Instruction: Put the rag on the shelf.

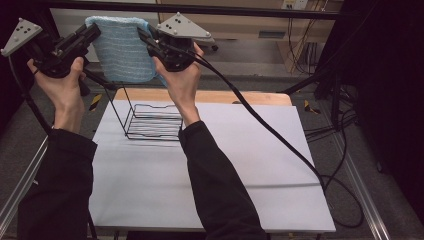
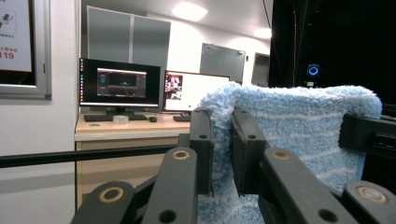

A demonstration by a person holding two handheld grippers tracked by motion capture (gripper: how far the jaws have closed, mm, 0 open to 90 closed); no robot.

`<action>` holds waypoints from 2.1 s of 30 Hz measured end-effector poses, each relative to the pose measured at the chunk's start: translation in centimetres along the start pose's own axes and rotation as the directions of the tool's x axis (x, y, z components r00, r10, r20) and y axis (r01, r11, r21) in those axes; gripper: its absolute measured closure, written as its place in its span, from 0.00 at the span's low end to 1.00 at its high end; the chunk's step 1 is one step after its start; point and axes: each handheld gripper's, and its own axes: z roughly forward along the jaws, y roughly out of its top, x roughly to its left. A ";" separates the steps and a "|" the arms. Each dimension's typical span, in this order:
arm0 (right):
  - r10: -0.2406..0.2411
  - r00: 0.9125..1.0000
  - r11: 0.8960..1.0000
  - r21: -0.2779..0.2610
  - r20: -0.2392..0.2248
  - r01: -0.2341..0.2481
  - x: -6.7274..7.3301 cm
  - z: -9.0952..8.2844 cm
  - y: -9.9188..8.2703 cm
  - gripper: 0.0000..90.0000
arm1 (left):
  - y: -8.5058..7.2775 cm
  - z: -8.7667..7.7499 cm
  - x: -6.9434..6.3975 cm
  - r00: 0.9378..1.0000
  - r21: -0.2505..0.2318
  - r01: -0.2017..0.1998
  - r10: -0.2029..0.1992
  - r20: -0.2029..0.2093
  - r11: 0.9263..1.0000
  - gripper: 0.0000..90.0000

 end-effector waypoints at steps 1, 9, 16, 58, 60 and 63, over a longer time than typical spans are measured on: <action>0.001 1.000 1.000 0.001 0.000 -0.001 -0.1 0.1 0.0 0.88 | 0.0 0.1 0.1 1.000 0.000 -0.003 0.003 -0.001 1.000 0.89; -0.014 1.000 1.000 0.010 0.012 0.014 -0.9 1.2 -0.1 0.88 | -0.3 1.1 0.7 1.000 0.001 -0.012 0.012 -0.010 1.000 0.89; -0.019 1.000 1.000 0.025 0.017 0.018 -1.4 2.1 -0.9 0.88 | -1.0 2.2 1.6 1.000 0.023 -0.005 0.005 -0.020 1.000 0.89; 0.043 0.999 0.982 0.185 -0.029 -0.037 -1.8 1.8 -7.6 0.87 | -8.2 0.9 3.2 0.998 0.161 -0.006 -0.003 0.058 0.987 0.88; 0.042 0.999 0.980 0.194 -0.033 -0.035 -1.6 1.7 -7.7 0.87 | -8.3 0.6 3.2 0.998 0.162 -0.002 -0.009 0.067 0.987 0.88; 0.045 0.998 0.980 0.196 -0.041 -0.036 -1.4 1.3 -7.9 0.87 | -8.3 0.2 3.2 0.996 0.167 -0.002 -0.012 0.087 0.986 0.88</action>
